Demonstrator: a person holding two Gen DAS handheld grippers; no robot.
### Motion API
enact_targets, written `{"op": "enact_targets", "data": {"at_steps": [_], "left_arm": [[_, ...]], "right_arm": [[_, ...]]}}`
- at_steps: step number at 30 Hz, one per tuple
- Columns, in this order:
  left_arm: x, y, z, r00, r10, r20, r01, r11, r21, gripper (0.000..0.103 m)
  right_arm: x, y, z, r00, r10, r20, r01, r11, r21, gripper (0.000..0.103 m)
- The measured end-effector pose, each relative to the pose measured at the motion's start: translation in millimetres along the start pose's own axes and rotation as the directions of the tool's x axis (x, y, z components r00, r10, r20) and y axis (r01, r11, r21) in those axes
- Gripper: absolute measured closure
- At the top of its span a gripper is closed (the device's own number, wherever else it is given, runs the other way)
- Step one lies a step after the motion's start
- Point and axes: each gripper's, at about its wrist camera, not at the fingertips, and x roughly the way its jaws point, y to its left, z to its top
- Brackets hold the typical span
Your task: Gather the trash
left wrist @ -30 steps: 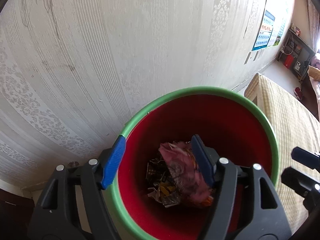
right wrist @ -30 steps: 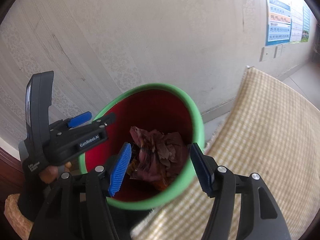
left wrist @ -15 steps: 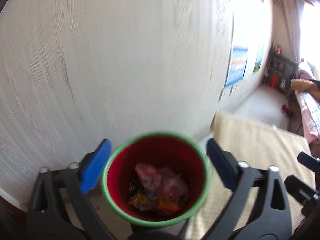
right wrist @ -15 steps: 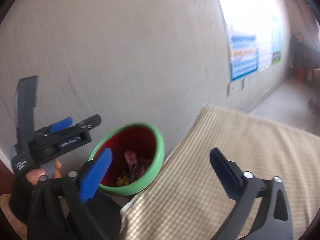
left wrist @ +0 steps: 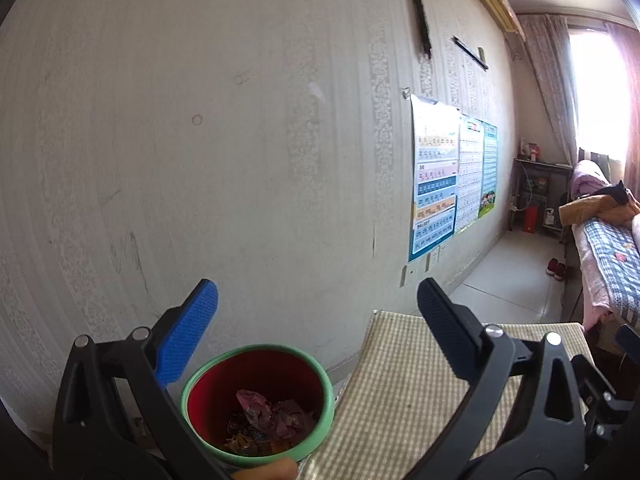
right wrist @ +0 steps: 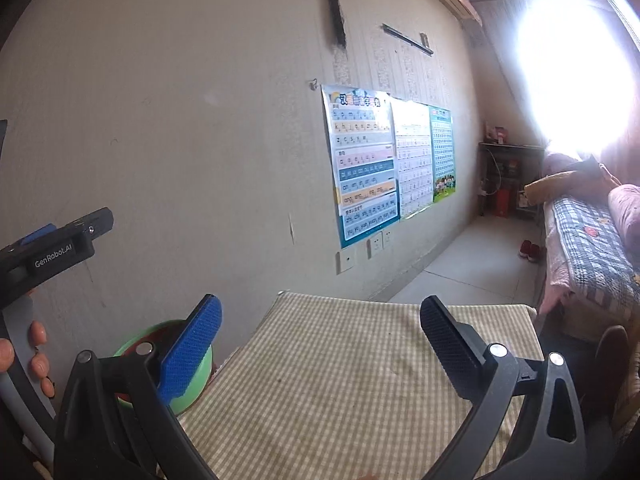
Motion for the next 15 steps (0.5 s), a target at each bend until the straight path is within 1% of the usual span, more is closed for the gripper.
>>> {"op": "enact_targets", "data": {"at_steps": [3, 6, 9, 15], "left_arm": [[-4, -8, 1, 1.0, 0.004, 0.007, -0.004, 1.0, -0.001, 0.005], [-11, -11, 1, 1.0, 0.015, 0.01, -0.015, 1.0, -0.014, 0.005], [-11, -11, 2, 1.0, 0.027, 0.007, -0.027, 1.0, -0.013, 0.005], [-9, -10, 1, 1.0, 0.024, -0.015, -0.024, 1.0, -0.01, 0.005]], "right_arm": [[-7, -8, 1, 1.0, -0.016, 0.001, 0.016, 1.0, 0.006, 0.007], [-12, -12, -1, 1.0, -0.015, 0.005, 0.015, 1.0, 0.017, 0.007], [-15, -10, -4, 1.0, -0.013, 0.005, 0.012, 1.0, 0.012, 0.007], [-15, -4, -7, 1.0, 0.005, 0.003, -0.005, 1.0, 0.002, 0.007]]}}
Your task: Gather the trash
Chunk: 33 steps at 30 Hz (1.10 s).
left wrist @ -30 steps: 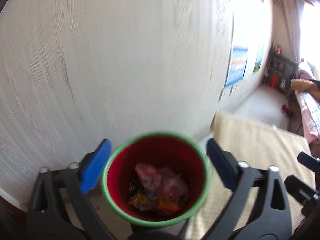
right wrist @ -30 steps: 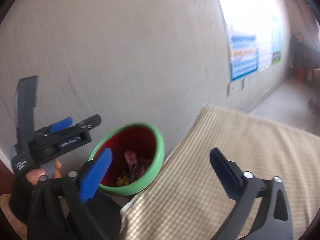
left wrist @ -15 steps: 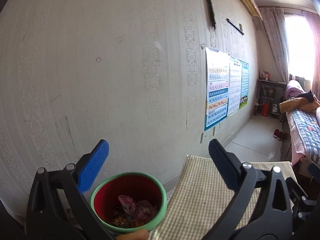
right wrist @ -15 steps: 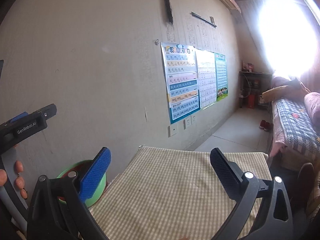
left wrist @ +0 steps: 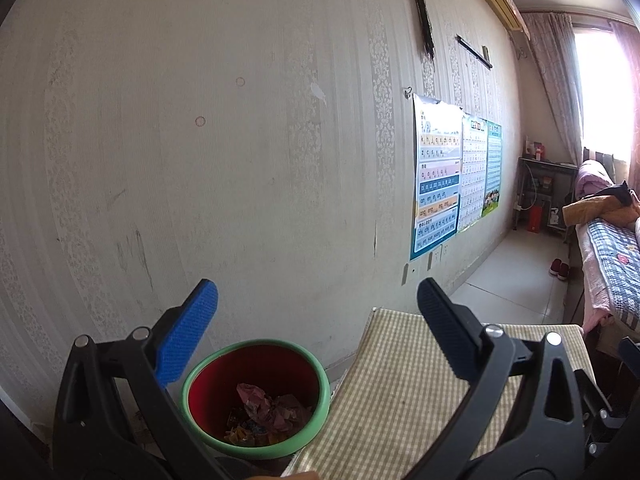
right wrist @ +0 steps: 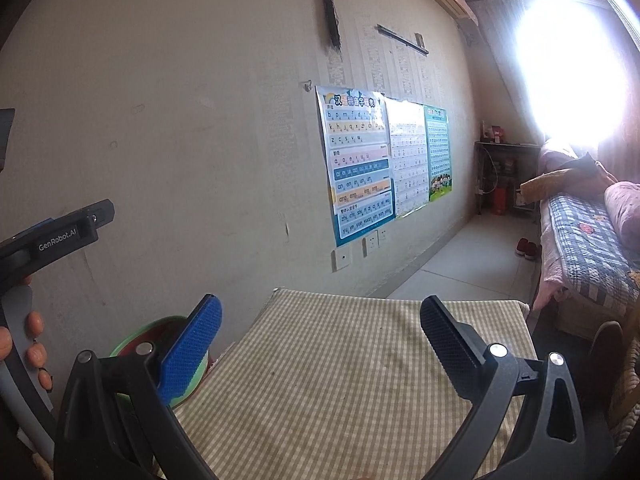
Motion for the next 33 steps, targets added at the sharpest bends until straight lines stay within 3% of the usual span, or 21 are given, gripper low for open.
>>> {"op": "enact_targets", "data": {"at_steps": [13, 21, 33], "left_arm": [[9, -9, -13, 0.996, -0.057, -0.064, 0.058, 0.998, 0.005, 0.005], [16, -6, -21, 0.993, -0.06, -0.105, 0.058, 0.998, -0.015, 0.005], [22, -3, -26, 0.99, -0.058, -0.13, 0.056, 0.998, -0.019, 0.005]], "right_arm": [[-2, 8, -1, 1.0, -0.01, -0.006, 0.01, 1.0, -0.024, 0.007], [-2, 0, -1, 0.999, -0.048, -0.01, 0.048, 0.999, -0.005, 0.007], [5, 5, -7, 0.999, -0.033, -0.042, 0.032, 0.999, -0.019, 0.007]]}}
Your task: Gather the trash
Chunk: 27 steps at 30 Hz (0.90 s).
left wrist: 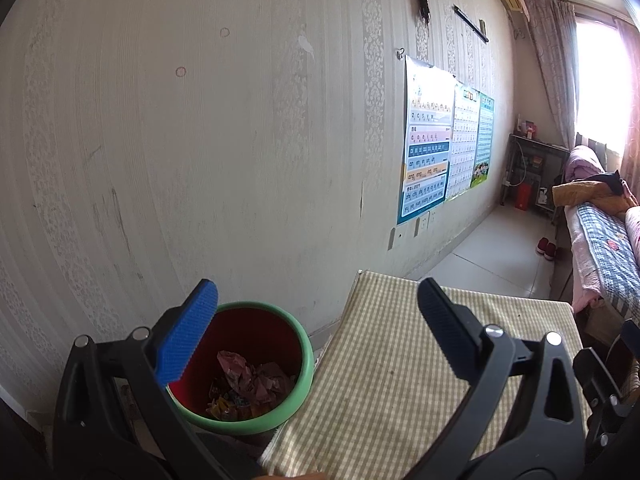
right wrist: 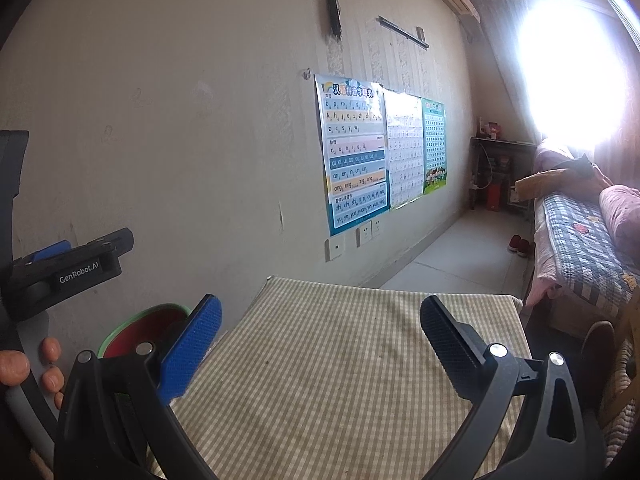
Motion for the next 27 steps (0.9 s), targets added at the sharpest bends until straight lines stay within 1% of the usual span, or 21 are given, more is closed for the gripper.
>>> {"op": "enact_targets", "data": {"at_steps": [17, 21, 24, 25, 27], "left_arm": [[9, 1, -4, 1.0, -0.003, -0.03, 0.003, 1.0, 0.002, 0.005], [13, 2, -8, 0.999, -0.009, -0.051, 0.009, 1.0, 0.003, 0.005], [21, 4, -15, 0.996, -0.016, -0.09, 0.016, 1.0, -0.009, 0.005], [24, 6, -18, 0.995, -0.013, -0.101, 0.012, 1.0, -0.011, 0.005], [31, 11, -26, 0.992, 0.005, -0.124, -0.005, 1.0, -0.003, 0.005]], "right_arm": [[10, 3, -6, 0.999, 0.003, -0.041, -0.003, 1.0, 0.001, 0.007], [16, 2, -10, 0.998, 0.009, -0.063, -0.008, 1.0, 0.012, 0.007], [34, -7, -20, 0.991, 0.027, -0.134, -0.019, 0.998, 0.056, 0.007], [42, -13, -25, 0.986, 0.015, -0.168, -0.003, 0.998, 0.068, 0.007], [62, -32, -42, 0.97, -0.046, -0.239, 0.064, 0.996, 0.069, 0.007]]}}
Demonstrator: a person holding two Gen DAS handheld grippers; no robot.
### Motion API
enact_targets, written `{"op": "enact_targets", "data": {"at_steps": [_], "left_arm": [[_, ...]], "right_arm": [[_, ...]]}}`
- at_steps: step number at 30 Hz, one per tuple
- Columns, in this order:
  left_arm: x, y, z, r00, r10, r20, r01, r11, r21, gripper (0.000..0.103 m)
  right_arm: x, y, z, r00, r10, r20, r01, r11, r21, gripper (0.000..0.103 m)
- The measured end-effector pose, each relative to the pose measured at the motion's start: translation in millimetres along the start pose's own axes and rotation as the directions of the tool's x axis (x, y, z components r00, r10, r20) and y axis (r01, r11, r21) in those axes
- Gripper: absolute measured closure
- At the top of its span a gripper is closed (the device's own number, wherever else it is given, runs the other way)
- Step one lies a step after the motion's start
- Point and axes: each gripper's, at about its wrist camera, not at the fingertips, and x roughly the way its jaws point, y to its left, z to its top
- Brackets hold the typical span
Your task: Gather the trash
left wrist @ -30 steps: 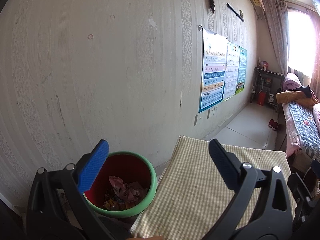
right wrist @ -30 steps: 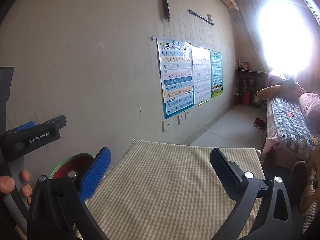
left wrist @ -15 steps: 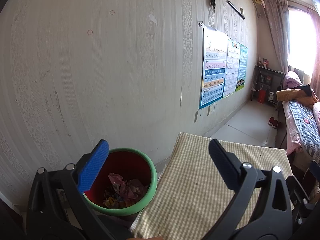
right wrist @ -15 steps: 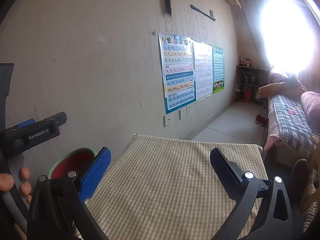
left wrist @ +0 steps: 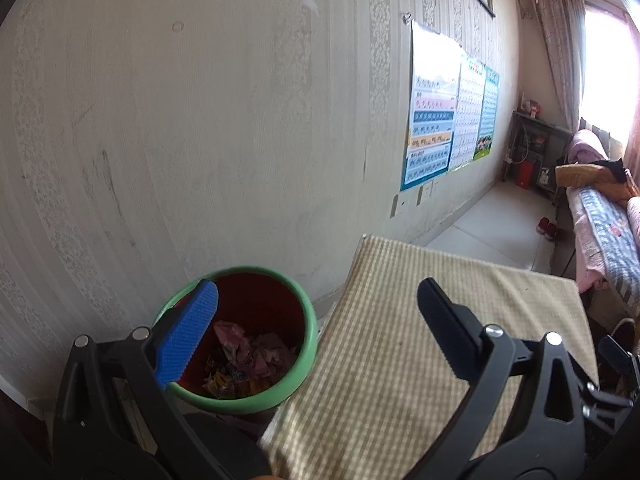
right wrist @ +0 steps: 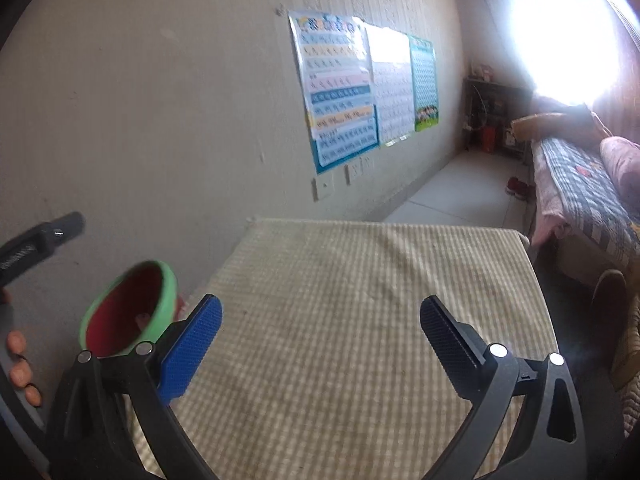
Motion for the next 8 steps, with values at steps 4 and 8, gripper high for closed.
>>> {"op": "enact_targets", "data": {"at_steps": [4, 8], "left_arm": [[18, 19, -13, 0.997, 0.033, -0.074, -0.035, 0.999, -0.032, 0.005], [28, 26, -23, 0.992, 0.036, -0.12, -0.041, 0.998, -0.038, 0.005]], "right_arm": [[50, -51, -25, 0.983, -0.115, -0.139, 0.123, 0.991, 0.049, 0.007], [90, -103, -57, 0.947, -0.177, -0.269, 0.215, 0.969, 0.119, 0.007]]}}
